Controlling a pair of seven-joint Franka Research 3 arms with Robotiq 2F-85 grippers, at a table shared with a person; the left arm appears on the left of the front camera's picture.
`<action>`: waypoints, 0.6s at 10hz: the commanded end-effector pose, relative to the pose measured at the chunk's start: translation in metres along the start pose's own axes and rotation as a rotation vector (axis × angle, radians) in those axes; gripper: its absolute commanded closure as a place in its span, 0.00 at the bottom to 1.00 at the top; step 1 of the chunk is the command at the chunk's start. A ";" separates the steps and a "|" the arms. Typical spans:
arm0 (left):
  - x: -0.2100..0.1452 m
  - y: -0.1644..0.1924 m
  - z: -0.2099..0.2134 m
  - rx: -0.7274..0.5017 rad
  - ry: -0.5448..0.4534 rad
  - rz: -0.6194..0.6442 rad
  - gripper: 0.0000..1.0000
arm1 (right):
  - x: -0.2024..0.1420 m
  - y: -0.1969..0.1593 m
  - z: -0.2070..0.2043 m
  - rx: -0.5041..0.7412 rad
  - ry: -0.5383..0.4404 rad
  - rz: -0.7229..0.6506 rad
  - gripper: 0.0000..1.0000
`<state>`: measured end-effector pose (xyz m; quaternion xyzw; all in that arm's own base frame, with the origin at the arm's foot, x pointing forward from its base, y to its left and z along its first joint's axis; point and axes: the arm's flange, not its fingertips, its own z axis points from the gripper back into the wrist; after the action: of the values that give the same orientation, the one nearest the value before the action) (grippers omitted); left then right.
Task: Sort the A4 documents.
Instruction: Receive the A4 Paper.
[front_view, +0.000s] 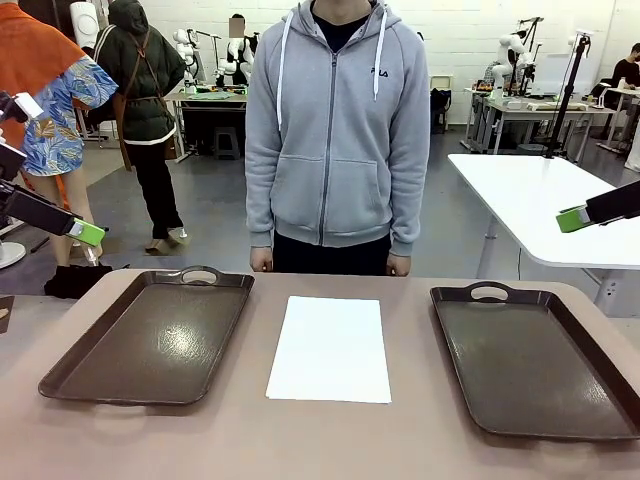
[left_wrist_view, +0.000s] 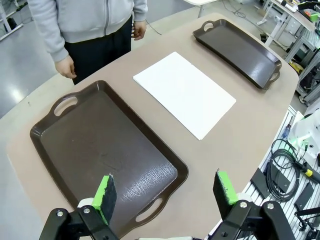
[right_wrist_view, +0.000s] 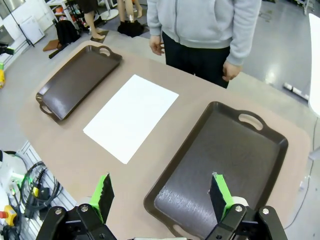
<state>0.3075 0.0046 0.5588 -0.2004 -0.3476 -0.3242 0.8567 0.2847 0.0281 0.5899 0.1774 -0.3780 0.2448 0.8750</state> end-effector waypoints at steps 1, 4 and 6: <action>0.000 0.000 -0.001 -0.013 -0.005 -0.001 0.00 | 0.000 -0.001 -0.001 0.006 0.002 0.004 0.00; 0.000 0.000 -0.001 -0.013 -0.005 -0.001 0.00 | 0.000 -0.001 -0.001 0.006 0.002 0.004 0.00; 0.000 0.000 -0.001 -0.013 -0.005 -0.001 0.00 | 0.000 -0.001 -0.001 0.006 0.002 0.004 0.00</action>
<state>0.3074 0.0041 0.5589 -0.2000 -0.3476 -0.3247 0.8566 0.2844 0.0279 0.5902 0.1746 -0.3787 0.2438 0.8756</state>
